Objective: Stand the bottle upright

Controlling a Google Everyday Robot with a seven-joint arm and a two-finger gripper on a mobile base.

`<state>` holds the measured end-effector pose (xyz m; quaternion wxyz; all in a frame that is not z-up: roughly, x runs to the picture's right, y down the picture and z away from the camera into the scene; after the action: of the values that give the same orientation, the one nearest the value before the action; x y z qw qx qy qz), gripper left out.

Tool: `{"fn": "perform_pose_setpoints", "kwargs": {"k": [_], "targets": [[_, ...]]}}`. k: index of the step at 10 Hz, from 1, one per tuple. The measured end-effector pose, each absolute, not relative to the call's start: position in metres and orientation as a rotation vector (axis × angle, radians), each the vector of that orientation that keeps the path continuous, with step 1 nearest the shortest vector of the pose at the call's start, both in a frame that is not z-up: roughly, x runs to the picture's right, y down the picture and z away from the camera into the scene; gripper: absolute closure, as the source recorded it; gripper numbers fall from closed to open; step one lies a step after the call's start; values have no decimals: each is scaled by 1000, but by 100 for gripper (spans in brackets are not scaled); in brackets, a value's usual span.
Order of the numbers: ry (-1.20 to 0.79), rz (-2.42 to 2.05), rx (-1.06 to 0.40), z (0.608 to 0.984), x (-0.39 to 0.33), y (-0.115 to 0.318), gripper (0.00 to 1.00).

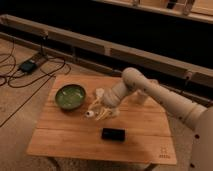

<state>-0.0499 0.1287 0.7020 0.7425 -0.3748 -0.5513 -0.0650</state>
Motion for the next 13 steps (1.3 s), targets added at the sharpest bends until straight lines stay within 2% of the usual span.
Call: {"fn": "perform_pose_setpoints", "kwargs": {"k": [4, 7, 10, 13], "targets": [[-1406, -63, -742, 666, -38, 111, 100], [-1446, 46, -685, 654, -30, 101, 100], [-1506, 151, -639, 655, -14, 96, 100], [-1668, 221, -621, 663, 3, 97, 100]]}}
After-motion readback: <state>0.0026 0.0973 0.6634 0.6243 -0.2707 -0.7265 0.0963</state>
